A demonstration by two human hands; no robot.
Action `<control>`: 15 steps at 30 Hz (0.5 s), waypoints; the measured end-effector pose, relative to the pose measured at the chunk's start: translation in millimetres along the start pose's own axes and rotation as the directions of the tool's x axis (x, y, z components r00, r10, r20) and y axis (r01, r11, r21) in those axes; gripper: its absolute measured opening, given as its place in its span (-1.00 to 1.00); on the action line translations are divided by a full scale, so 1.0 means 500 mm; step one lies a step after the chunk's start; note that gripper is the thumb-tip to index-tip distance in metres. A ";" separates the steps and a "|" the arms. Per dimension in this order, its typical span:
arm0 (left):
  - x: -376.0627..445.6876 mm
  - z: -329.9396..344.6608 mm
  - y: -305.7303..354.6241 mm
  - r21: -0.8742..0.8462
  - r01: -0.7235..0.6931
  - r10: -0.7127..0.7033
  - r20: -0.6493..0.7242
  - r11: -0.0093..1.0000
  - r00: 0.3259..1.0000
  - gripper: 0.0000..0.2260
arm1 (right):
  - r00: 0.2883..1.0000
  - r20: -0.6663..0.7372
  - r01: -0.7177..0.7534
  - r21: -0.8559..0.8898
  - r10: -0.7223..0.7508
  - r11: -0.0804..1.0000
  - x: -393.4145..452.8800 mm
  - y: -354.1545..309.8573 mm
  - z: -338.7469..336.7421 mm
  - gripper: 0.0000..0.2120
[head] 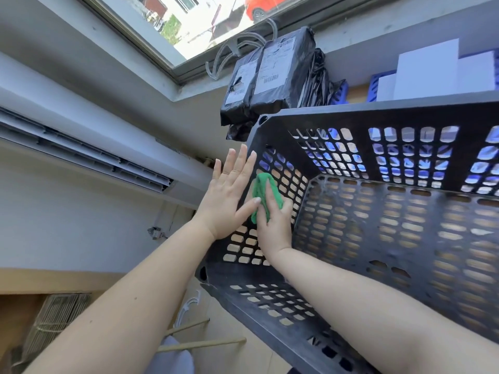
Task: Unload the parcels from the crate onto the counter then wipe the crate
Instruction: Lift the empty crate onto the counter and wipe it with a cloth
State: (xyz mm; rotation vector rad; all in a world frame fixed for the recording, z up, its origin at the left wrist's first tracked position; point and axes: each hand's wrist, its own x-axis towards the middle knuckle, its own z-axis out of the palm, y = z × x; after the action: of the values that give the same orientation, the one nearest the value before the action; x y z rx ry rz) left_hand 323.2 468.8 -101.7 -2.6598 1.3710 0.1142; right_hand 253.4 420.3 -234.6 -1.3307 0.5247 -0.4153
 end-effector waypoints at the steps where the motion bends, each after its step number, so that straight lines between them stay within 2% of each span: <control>1: 0.000 0.000 0.000 0.009 0.001 -0.001 0.004 1.000 1.000 -0.33 | 0.998 -0.006 -0.062 -0.004 0.062 0.998 0.000 0.016 -0.005 -0.42; 6: 0.001 -0.001 0.000 0.044 -0.010 0.009 0.022 0.999 1.000 -0.36 | 0.912 -0.017 -0.409 -0.031 0.409 0.912 0.011 0.106 -0.041 -0.48; 9: 0.002 0.000 0.000 0.072 -0.016 0.014 0.031 0.997 0.999 -0.35 | 0.844 -0.047 -0.534 0.020 0.534 0.845 0.019 0.113 -0.049 -0.51; 15: 0.000 0.002 -0.003 0.068 -0.007 0.006 0.019 0.998 1.000 -0.33 | 0.958 0.043 -0.286 0.081 0.283 0.955 -0.020 0.033 -0.039 -0.47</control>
State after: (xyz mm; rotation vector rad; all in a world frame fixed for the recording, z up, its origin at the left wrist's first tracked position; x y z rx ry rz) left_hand 324.3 469.9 -102.4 -2.5925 1.3527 0.0910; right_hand 233.6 413.5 -252.6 -1.1550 0.6553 -0.1773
